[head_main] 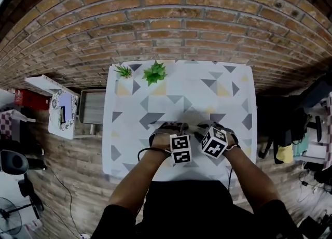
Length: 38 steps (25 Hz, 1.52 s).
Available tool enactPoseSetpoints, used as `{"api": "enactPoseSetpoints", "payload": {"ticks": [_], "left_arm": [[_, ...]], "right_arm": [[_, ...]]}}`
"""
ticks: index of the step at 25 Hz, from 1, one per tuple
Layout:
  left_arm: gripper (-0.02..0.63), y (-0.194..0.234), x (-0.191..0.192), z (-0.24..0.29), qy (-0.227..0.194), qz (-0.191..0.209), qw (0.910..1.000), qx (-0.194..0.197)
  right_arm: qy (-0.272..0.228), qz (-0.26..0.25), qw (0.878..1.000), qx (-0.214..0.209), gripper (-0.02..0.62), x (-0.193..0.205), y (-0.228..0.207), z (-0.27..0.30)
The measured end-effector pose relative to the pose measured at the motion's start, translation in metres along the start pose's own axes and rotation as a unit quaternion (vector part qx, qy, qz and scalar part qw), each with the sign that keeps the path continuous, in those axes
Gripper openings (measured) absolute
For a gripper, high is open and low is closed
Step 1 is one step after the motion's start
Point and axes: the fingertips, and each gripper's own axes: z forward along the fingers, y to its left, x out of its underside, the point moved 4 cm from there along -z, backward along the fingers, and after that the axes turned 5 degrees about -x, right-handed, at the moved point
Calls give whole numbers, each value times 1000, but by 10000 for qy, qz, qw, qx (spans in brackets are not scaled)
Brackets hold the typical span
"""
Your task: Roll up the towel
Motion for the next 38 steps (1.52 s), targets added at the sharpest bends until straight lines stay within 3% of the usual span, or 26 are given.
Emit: {"api": "enactPoseSetpoints", "payload": {"ticks": [3, 9, 13, 15, 18, 24, 31, 35, 38], "left_arm": [[166, 9, 1, 2, -32, -156, 9999, 52], [169, 24, 3, 3, -172, -587, 9980, 174], [175, 29, 2, -6, -156, -311, 9993, -164], [175, 26, 1, -7, -96, -56, 9997, -226], [175, 25, -1, -4, -47, 158, 9994, -290], [176, 35, -1, 8, -7, 78, 9997, -210], [176, 52, -1, 8, -97, -318, 9993, -141], [176, 56, -1, 0, -163, -283, 9986, -425], [176, 52, -4, -8, -196, 12, 9975, -679]], "right_arm": [[-101, -92, 9999, 79, 155, -3, 4, -7], [50, -241, 9996, 151, 163, 1, 8, 2], [190, -289, 9992, 209, 153, 3, -4, 8], [203, -248, 9994, 138, 117, 3, -9, 9], [153, -126, 9997, 110, 118, 1, -16, 8], [40, 15, 9995, 319, 173, 0, -23, -1], [-114, -242, 9985, 473, 166, -4, -7, -11], [5, -184, 9987, 486, 166, 1, -9, -2], [81, -164, 9981, 584, 166, 3, -19, 3]]}}
